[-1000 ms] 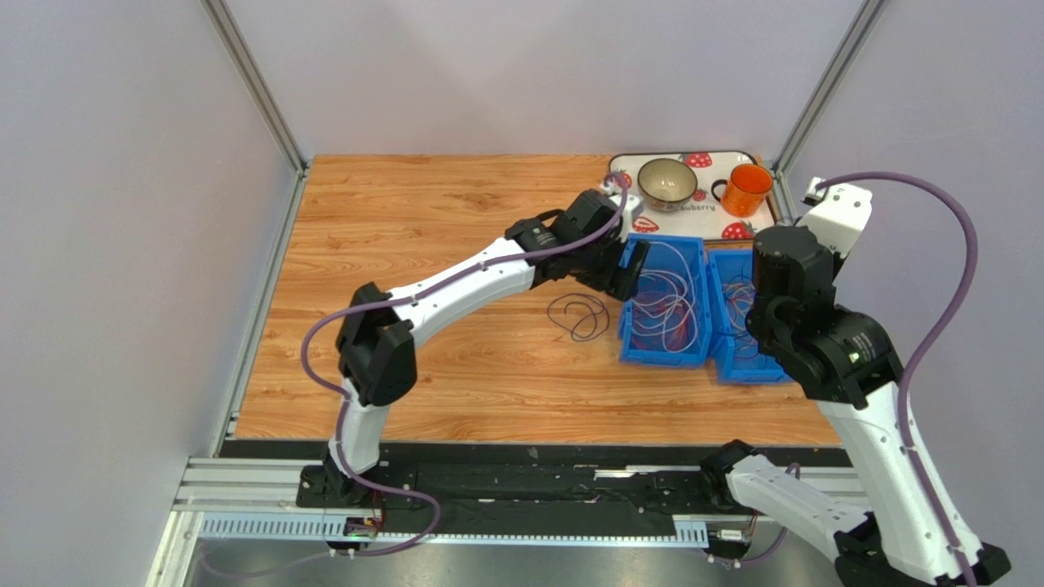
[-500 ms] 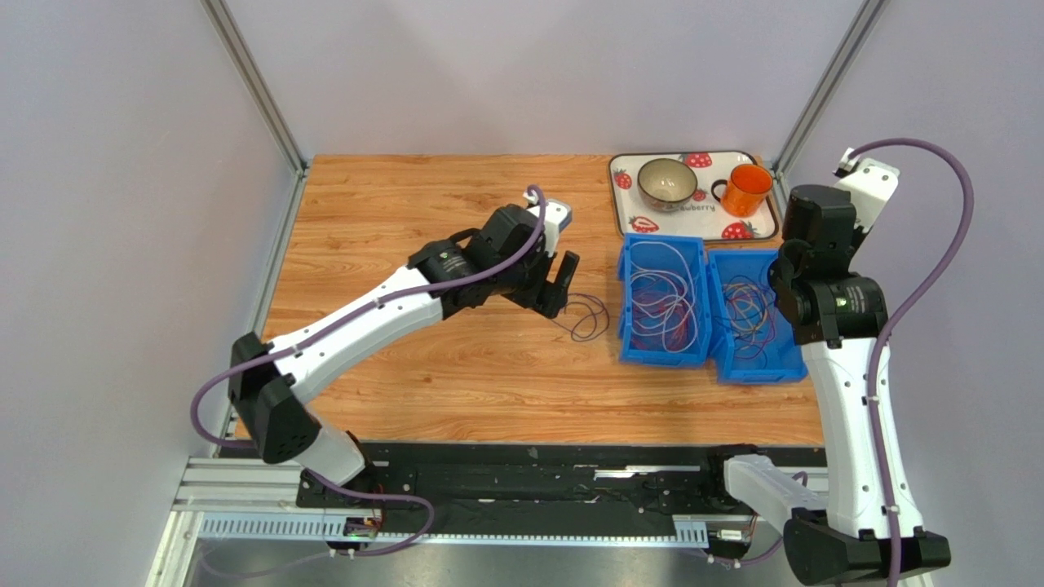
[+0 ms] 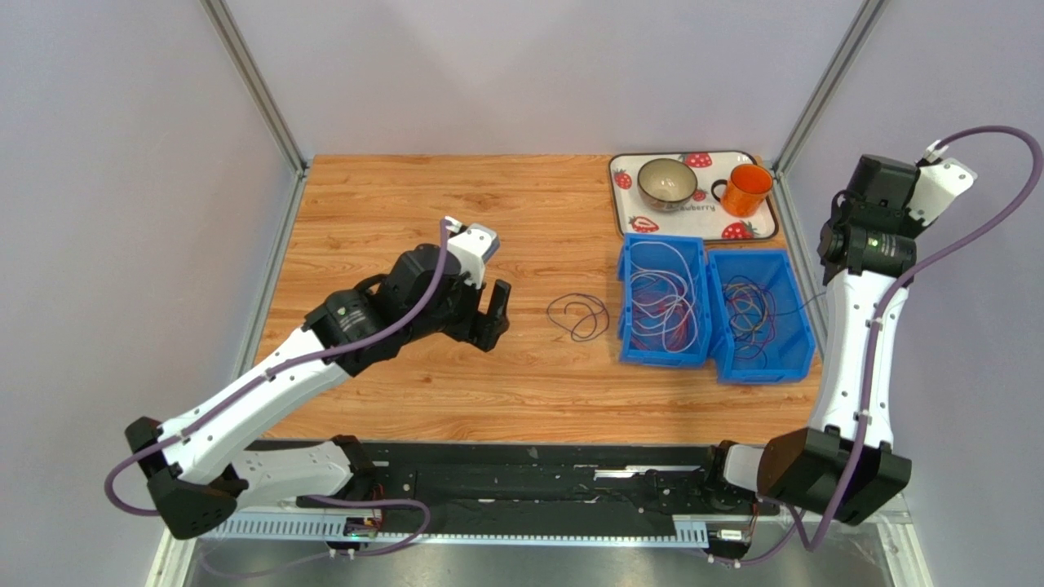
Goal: Untangle the cables
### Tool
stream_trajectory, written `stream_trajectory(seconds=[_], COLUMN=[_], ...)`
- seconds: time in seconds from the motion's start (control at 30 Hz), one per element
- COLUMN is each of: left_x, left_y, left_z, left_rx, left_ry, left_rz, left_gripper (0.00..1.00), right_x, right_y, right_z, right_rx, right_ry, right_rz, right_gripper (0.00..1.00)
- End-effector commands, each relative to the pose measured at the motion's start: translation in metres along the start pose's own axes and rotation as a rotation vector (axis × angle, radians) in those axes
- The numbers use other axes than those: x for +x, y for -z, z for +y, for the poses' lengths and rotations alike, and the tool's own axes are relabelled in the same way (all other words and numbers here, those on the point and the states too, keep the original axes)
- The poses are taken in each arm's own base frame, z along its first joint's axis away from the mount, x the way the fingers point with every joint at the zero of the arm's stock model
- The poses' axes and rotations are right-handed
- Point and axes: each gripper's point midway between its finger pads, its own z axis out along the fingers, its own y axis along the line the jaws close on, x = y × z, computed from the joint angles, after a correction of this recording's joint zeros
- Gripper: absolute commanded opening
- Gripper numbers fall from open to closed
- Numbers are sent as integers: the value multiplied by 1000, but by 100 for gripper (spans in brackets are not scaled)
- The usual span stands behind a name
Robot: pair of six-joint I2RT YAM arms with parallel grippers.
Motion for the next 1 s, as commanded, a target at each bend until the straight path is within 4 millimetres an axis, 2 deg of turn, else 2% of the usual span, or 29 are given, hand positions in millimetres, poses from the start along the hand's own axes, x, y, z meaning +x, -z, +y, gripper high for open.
stream_trajectory(seconds=[0.0, 0.07, 0.1, 0.13, 0.17, 0.2, 0.3, 0.33, 0.37, 0.43, 0.5, 0.53, 0.6, 0.77, 0.87, 0.97], left_x=[10, 16, 17, 20, 24, 26, 31, 32, 32, 35, 38, 38, 42, 50, 58, 66], left_y=[19, 26, 27, 31, 31, 32, 38, 41, 43, 49, 52, 55, 57, 63, 62, 61], left_z=[15, 19, 20, 21, 23, 24, 29, 30, 31, 34, 38, 38, 42, 46, 47, 52], left_rx=[-44, -51, -53, -53, -55, -58, -71, -71, -73, -81, -92, -92, -104, -106, -100, -115], left_ry=[11, 11, 17, 18, 19, 20, 28, 31, 32, 30, 26, 24, 20, 31, 30, 27], left_rz=[-18, -22, -26, -31, -28, -29, -43, -50, -54, -55, -54, -61, -57, -72, -75, -70], left_gripper=[87, 87, 87, 86, 86, 86, 86, 86, 86, 86, 86, 86, 86, 85, 85, 85], right_x=[-32, -39, -33, -36, -31, -14, 9, 28, 30, 51, 59, 69, 75, 101, 109, 118], right_y=[-18, -18, -17, -16, -16, -16, -10, -11, -5, -2, 9, 10, 15, 7, 1, -15], right_z=[16, 26, 38, 45, 51, 63, 77, 76, 74, 75, 77, 75, 73, 59, 64, 65], right_rx=[-17, -64, -127, -172, -204, -269, -362, -365, -380, -404, -452, -452, -457, -388, -391, -342], right_ry=[-117, -149, -155, -178, -186, -175, -197, -192, -212, -214, -232, -228, -237, -207, -215, -197], right_rz=[-52, -73, -53, -65, -53, -8, 59, 95, 91, 133, 155, 180, 195, 234, 249, 266], right_gripper=[0, 0, 0, 0, 0, 0, 0, 0, 0, 0, 0, 0, 0, 0, 0, 0])
